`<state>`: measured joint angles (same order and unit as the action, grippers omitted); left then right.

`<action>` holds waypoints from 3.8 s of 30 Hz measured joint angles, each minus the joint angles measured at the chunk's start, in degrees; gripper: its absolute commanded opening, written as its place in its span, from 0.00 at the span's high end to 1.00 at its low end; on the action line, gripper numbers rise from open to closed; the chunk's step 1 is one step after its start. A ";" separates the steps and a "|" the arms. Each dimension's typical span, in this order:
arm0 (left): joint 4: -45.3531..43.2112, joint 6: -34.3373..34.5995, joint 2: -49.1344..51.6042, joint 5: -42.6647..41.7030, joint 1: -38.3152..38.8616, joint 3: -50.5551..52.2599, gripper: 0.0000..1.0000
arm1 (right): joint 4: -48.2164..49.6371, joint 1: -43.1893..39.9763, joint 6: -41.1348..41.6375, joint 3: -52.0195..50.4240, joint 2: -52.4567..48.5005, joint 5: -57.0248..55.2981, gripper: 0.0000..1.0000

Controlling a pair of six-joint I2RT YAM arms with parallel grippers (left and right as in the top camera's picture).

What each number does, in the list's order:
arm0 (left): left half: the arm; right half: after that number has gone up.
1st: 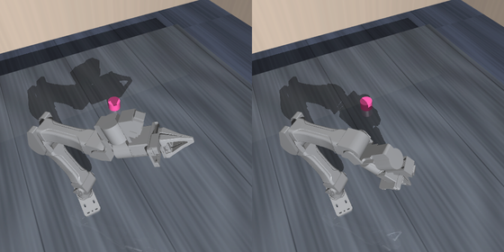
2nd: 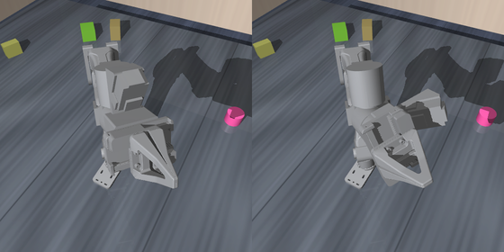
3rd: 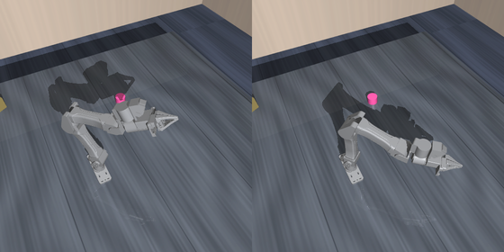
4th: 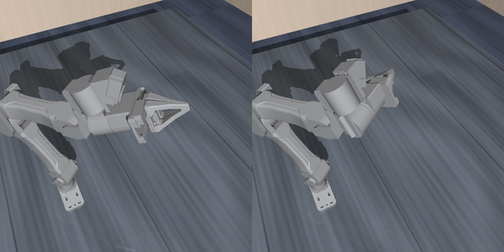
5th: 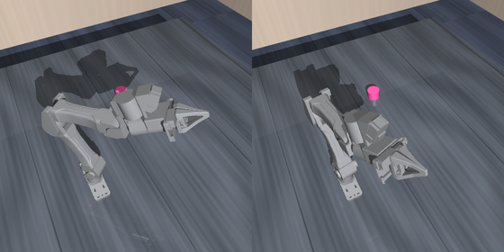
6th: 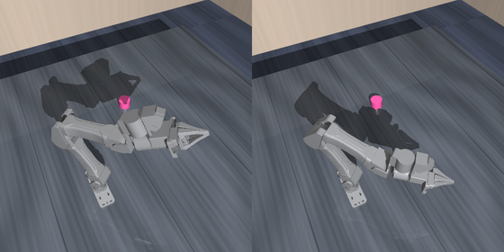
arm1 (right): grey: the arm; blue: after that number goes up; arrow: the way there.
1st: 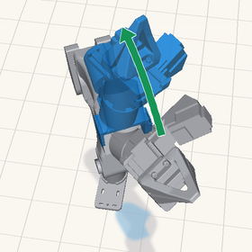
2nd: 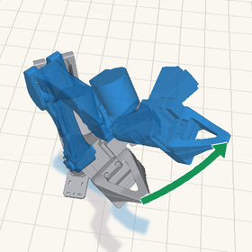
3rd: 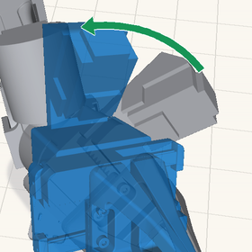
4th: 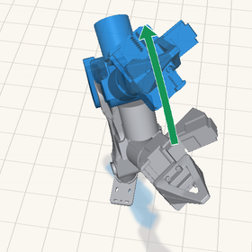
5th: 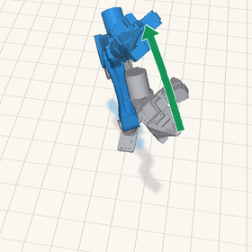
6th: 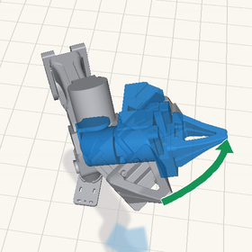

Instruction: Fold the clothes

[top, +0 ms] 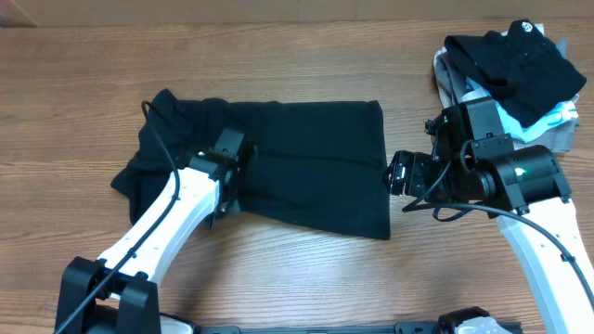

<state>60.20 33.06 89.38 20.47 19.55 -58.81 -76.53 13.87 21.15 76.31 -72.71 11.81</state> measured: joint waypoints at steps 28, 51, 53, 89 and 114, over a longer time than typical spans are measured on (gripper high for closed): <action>-28.79 -16.15 0.52 1.33 -18.43 -0.35 0.37 | -3.06 0.00 -0.17 -0.04 -5.14 -0.07 0.14; -21.07 -16.11 7.96 -2.12 -18.43 0.66 0.38 | -2.43 0.00 -0.17 -0.04 -5.14 -0.04 0.14; -22.43 -16.09 8.83 -0.90 -18.43 0.70 0.39 | -2.38 0.00 -0.15 -0.04 -5.14 -0.07 0.14; -9.46 -15.50 15.41 -0.68 -18.05 -6.47 0.96 | -1.64 0.00 -0.17 -0.04 -5.14 -0.04 0.14; -3.39 -19.98 12.48 -7.82 -25.59 -22.25 0.96 | -1.70 0.00 -0.17 -0.07 -5.14 -0.07 0.14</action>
<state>56.82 13.08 101.86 12.64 -6.04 -81.06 -78.24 13.87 20.97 76.25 -77.84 11.75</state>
